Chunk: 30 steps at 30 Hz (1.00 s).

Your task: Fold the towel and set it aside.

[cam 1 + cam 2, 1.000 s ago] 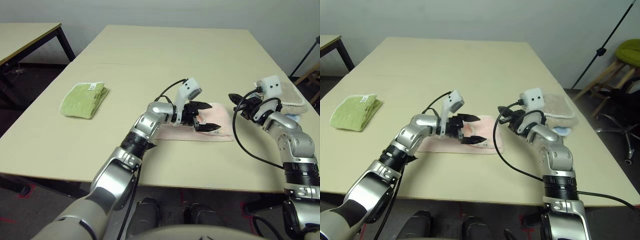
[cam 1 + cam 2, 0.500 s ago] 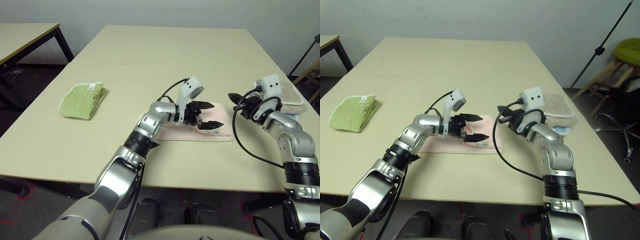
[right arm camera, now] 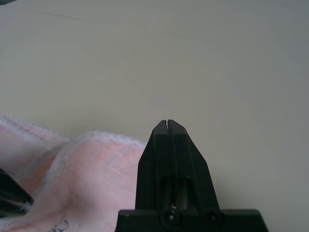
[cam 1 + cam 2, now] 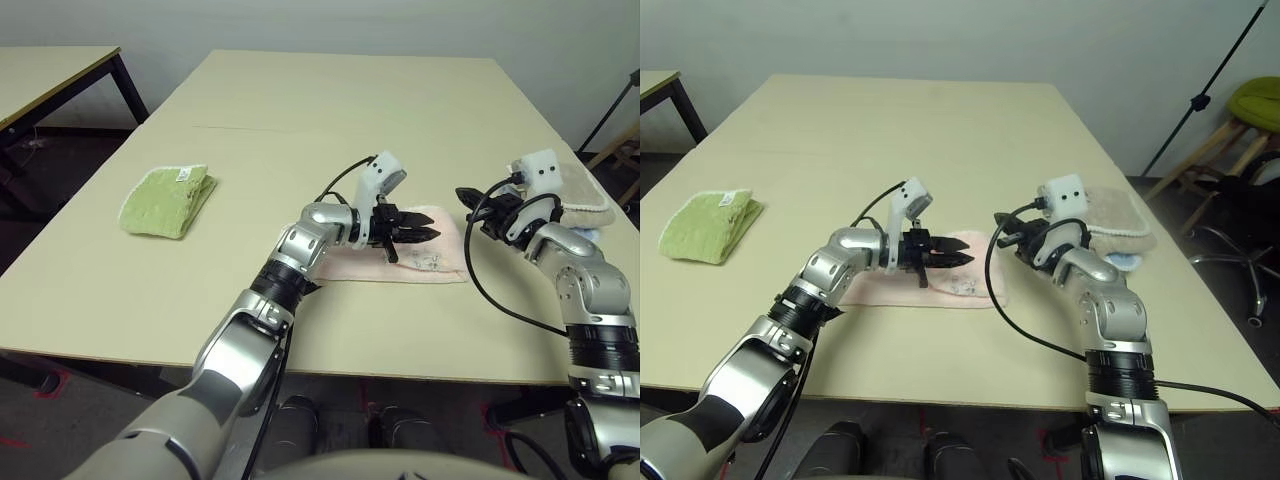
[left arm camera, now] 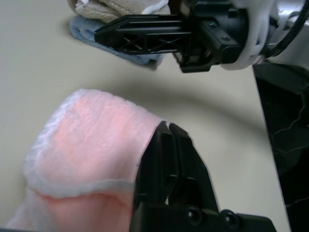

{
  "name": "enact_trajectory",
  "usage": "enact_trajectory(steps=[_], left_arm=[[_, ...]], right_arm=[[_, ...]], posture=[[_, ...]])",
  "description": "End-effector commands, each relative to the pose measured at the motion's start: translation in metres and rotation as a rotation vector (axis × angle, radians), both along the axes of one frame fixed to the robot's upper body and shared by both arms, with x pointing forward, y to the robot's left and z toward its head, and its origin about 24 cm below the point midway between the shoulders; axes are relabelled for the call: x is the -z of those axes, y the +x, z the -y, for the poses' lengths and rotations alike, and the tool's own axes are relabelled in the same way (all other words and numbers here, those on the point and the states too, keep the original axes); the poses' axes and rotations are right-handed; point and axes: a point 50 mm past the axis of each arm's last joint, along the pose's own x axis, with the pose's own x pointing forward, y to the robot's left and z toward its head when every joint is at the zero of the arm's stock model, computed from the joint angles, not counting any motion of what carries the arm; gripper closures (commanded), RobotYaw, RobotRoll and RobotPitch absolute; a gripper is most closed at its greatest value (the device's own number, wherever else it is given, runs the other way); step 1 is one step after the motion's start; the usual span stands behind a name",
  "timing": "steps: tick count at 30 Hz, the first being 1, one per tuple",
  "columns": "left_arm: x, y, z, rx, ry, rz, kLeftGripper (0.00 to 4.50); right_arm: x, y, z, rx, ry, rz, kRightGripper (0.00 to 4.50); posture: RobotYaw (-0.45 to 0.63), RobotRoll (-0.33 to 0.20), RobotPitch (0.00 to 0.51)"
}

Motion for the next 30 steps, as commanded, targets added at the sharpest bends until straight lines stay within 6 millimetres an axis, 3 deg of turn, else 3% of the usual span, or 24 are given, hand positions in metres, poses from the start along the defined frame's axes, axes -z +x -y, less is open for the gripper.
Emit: enact_trajectory(steps=[1,9,17,30], left_arm=[[0.014,0.002,0.002,-0.017,0.093,0.033,4.42],[0.045,-0.001,-0.016,-0.071,0.204,-0.029,4.42],[0.057,-0.008,-0.041,-0.118,0.227,-0.092,4.42],[0.051,-0.015,-0.073,-0.180,0.230,-0.118,4.42]], right_arm=[[0.010,0.000,-0.010,-0.039,-0.007,-0.036,4.50],[0.047,-0.004,-0.025,-0.066,-0.023,-0.166,4.50],[0.079,-0.011,-0.021,-0.052,-0.079,-0.272,4.50],[0.076,-0.007,-0.026,-0.120,-0.115,-0.255,4.50]], posture=[[0.07,0.000,0.047],[0.08,0.000,0.050],[0.10,0.000,0.041],[0.12,0.000,0.036]])
